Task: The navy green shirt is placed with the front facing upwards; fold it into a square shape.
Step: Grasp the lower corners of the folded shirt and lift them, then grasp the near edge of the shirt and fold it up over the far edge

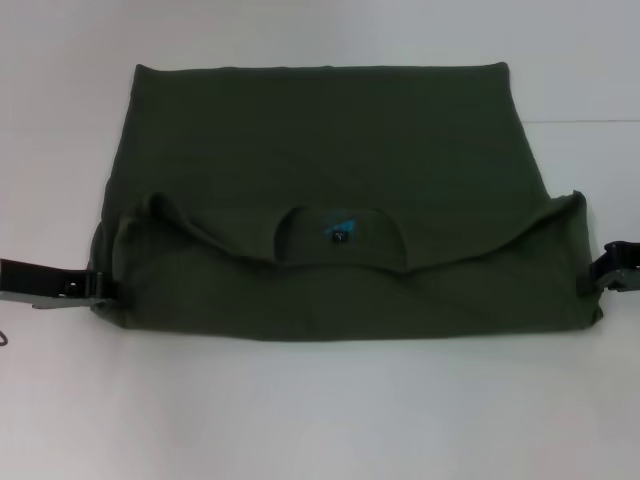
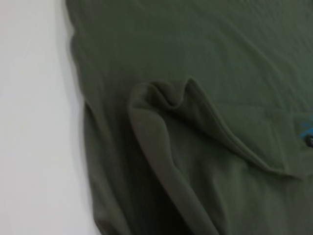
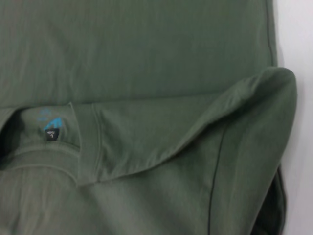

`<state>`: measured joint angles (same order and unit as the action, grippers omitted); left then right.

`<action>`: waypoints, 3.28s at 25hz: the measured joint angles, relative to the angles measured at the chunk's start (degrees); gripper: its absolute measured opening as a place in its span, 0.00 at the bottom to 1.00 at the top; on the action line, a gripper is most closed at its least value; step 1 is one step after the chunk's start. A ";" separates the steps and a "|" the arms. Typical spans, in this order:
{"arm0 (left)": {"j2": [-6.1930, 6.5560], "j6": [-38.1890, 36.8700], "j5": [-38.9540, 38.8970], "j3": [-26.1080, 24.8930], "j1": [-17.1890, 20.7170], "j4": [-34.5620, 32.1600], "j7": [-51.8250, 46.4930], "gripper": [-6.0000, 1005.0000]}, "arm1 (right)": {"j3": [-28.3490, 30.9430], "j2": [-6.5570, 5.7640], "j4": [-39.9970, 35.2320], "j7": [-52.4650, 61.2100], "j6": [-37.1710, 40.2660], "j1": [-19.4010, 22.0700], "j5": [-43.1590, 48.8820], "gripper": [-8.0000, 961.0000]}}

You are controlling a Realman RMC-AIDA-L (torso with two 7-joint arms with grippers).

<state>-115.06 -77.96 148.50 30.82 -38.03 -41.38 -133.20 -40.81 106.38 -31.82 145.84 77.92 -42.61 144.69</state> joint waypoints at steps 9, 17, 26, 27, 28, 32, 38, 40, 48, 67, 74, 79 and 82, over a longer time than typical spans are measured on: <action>0.61 -12.41 5.21 -0.21 -0.21 -2.58 -0.38 0.06 | -0.21 -1.16 -0.08 -2.99 8.19 0.82 0.31 0.03; 1.60 -26.94 7.89 -0.39 0.19 -5.78 0.10 0.06 | -1.24 -1.56 -0.94 -4.30 18.05 1.12 4.00 0.03; 1.00 -39.40 12.96 5.11 0.20 -6.15 4.59 0.06 | -6.92 -0.82 -0.97 -5.53 24.41 0.72 6.58 0.03; 0.95 -39.52 13.32 5.44 0.24 -6.26 4.47 0.06 | -7.61 -0.75 -0.97 -5.88 24.94 0.69 6.59 0.03; 0.93 -39.59 13.55 5.42 0.27 -6.35 4.45 0.06 | -8.09 -0.72 -0.97 -6.17 25.34 0.68 6.60 0.03; 1.09 -39.69 13.60 4.85 0.05 -6.36 4.40 0.06 | -8.58 -0.90 -0.97 -6.77 26.45 0.67 6.62 0.03; 1.38 -39.41 13.24 3.49 -0.54 -6.45 4.36 0.06 | -7.11 -1.18 -1.75 -7.22 26.88 1.11 6.35 0.03; 1.83 -39.33 13.00 1.03 -1.07 -6.52 4.59 0.06 | -4.64 -1.28 -2.23 -7.96 27.62 1.17 6.21 0.03; 4.53 -38.57 11.57 -8.82 -3.26 -7.16 5.59 0.06 | 7.49 -2.37 -4.53 -8.71 28.34 1.08 6.02 0.03; 5.17 -20.40 -4.44 -18.54 -0.89 -5.32 4.42 0.07 | 17.15 -2.64 -1.61 -7.64 10.51 1.80 -6.93 0.03; 3.06 -10.39 -9.81 -18.21 0.76 -3.20 4.91 0.07 | 16.86 -0.34 -0.05 -9.49 0.60 1.99 -13.35 0.03; 2.43 -5.68 -13.00 -18.05 1.22 -1.62 5.89 0.07 | 16.53 1.75 -0.01 -10.97 -6.53 1.65 -15.72 0.02; 1.39 -2.62 -14.42 -18.00 1.24 -0.90 7.09 0.07 | 16.54 3.25 0.01 -12.30 -10.50 1.34 -17.25 0.03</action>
<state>-113.67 -80.58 134.08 12.83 -36.78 -42.28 -126.11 -24.27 109.63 -31.81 133.54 67.42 -41.26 127.44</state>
